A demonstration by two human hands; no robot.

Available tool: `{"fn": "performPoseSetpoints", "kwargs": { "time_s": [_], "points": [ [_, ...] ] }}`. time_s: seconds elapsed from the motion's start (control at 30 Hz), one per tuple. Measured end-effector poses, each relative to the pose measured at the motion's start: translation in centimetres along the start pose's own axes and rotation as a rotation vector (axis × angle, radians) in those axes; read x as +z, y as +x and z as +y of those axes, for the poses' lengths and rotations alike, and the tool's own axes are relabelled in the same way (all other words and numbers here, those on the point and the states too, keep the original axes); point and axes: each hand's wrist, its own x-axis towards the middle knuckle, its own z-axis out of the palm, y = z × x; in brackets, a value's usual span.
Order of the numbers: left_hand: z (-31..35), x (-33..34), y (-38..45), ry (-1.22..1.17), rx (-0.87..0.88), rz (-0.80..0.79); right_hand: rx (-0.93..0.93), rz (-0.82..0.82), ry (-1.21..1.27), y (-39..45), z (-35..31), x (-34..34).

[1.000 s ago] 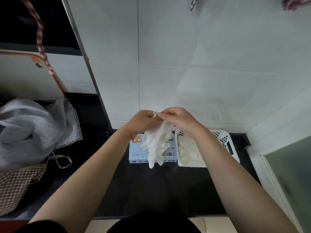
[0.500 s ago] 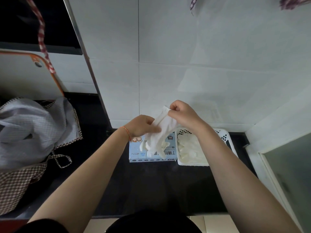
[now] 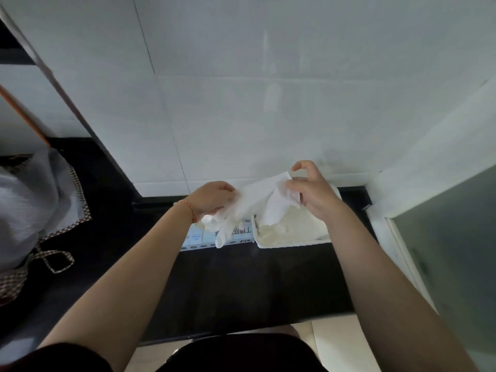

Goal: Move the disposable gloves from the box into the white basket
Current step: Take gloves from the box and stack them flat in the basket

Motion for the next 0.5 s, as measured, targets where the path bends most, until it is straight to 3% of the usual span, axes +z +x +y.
{"fn": "performPoseSetpoints", "kwargs": {
  "time_s": [0.13,0.27,0.5],
  "points": [
    [1.2,3.0,2.6,0.229,0.012,-0.042,0.13,-0.093,-0.057,1.0,3.3,-4.4],
    [1.5,6.5,5.9,0.52,0.074,-0.07,0.271,-0.062,-0.159,1.6,6.5,-6.5],
    [1.6,12.4,10.9,0.657,0.052,0.135,0.223,-0.097,-0.405,4.0,9.0,-9.9]
  ]
}}
